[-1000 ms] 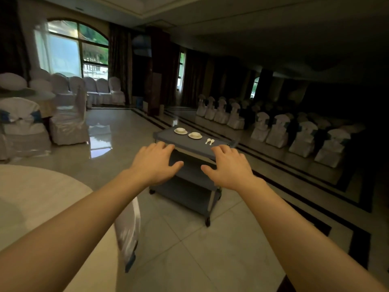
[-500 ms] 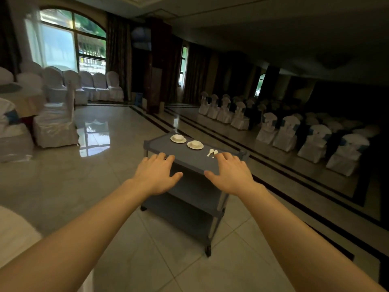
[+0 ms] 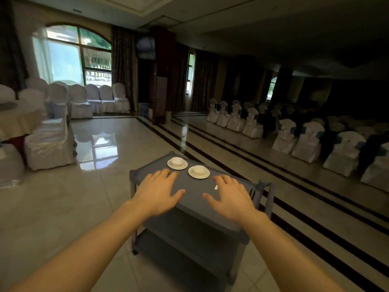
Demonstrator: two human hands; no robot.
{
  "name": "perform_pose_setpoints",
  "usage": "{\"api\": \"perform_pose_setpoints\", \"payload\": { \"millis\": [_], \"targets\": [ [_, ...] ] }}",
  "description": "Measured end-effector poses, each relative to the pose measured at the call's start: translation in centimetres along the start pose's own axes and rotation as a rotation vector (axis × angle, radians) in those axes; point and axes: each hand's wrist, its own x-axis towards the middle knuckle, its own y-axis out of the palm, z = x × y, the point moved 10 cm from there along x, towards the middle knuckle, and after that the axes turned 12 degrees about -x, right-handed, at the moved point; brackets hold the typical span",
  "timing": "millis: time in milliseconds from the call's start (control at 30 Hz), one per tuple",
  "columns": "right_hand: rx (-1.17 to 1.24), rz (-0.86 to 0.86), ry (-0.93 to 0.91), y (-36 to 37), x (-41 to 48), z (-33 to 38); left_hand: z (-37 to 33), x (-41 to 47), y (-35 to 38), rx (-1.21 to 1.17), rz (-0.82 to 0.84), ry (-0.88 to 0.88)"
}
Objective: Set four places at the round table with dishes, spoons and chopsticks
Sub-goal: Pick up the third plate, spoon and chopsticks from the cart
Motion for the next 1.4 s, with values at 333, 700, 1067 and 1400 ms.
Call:
{"api": "perform_pose_setpoints", "payload": {
  "millis": [333, 700, 1067, 1400],
  "targets": [
    [0.045, 0.05, 0.041, 9.4, 19.7, -4.6, 7.4, 19.6, 7.7, -0.097, 0.044, -0.012],
    [0.078, 0.155, 0.238, 22.2, 38.1, -7.6, 16.2, 40.9, 20.3, -0.348, 0.248, 0.059],
    [0.292, 0.312, 0.521, 34.8, 44.7, -12.7, 21.3, 53.3, 34.2, -0.587, 0.429, -0.107],
    [0.496, 0.38, 0.683, 43.1, 48.7, -17.5, 23.1, 57.5, 42.9, -0.698, 0.516, -0.338]
  ]
}}
